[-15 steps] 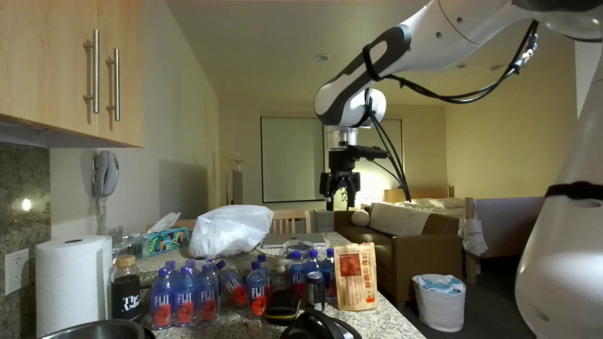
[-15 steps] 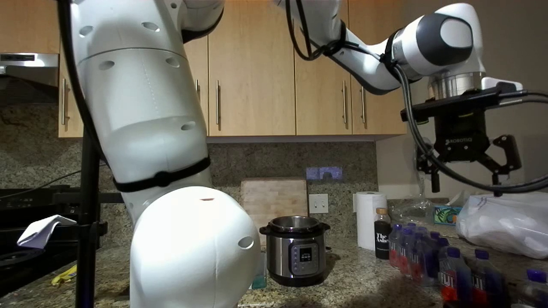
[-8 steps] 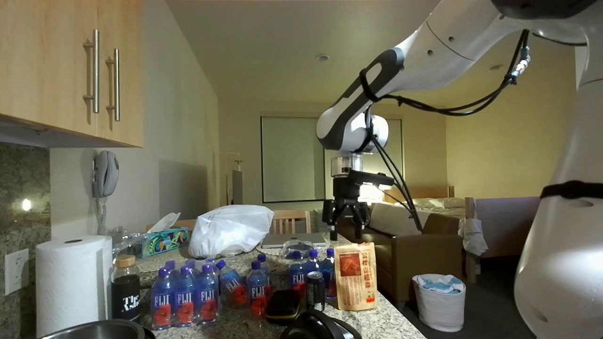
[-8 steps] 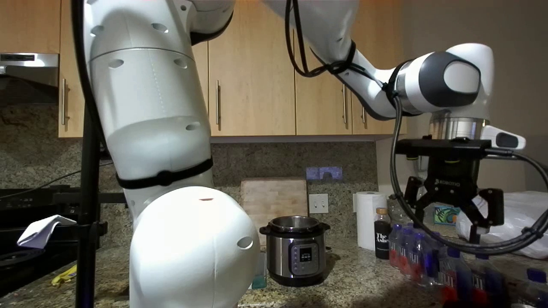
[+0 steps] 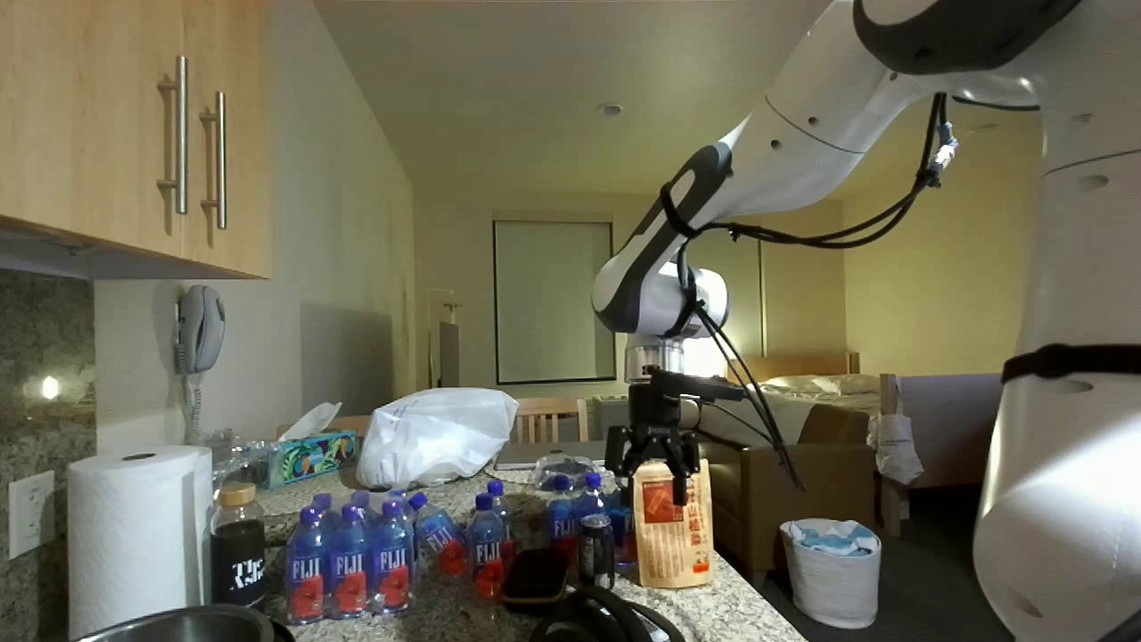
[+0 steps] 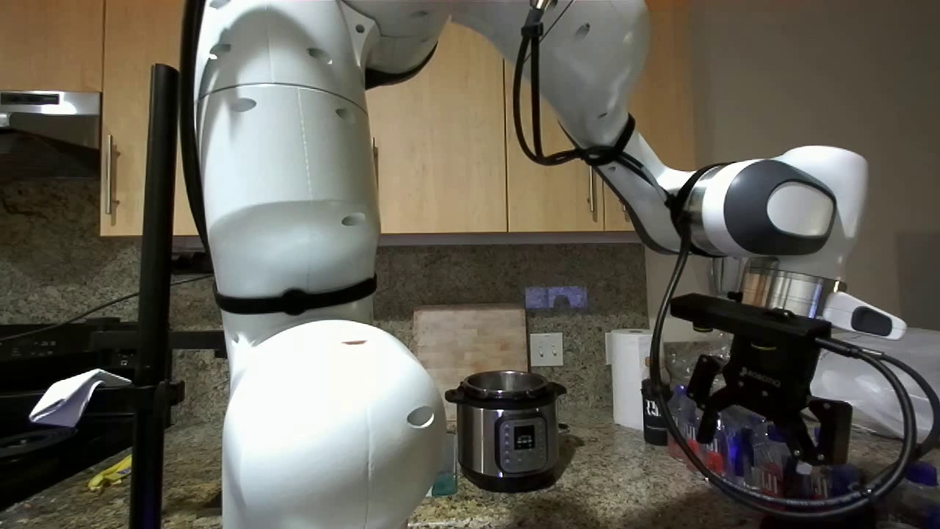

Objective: Pick up the lid from the countertop and put it on the pressure cooker.

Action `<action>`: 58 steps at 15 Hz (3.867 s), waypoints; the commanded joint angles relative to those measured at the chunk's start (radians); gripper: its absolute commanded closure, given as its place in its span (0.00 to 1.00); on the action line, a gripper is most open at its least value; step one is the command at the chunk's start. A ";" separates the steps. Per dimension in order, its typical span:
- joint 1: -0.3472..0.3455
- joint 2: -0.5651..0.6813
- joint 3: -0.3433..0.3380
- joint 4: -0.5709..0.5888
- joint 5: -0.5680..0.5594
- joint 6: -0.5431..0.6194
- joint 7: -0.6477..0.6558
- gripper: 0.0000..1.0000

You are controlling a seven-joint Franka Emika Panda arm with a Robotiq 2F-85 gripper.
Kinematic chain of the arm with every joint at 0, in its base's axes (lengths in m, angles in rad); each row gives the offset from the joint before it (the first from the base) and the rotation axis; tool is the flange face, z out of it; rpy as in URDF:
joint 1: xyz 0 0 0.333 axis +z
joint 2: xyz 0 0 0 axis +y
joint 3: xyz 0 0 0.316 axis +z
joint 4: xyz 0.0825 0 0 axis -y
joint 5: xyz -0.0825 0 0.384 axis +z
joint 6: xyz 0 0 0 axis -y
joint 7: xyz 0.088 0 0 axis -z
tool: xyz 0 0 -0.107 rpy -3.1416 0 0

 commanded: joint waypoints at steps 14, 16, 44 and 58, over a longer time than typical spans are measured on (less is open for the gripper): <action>-0.075 0.426 0.083 0.078 0.339 0.169 -0.286 0.00; -0.121 0.465 0.113 0.104 0.397 0.150 -0.356 0.00; -0.194 0.560 0.140 0.258 0.581 -0.187 -0.743 0.00; -0.201 0.620 0.153 0.304 0.580 -0.290 -0.812 0.00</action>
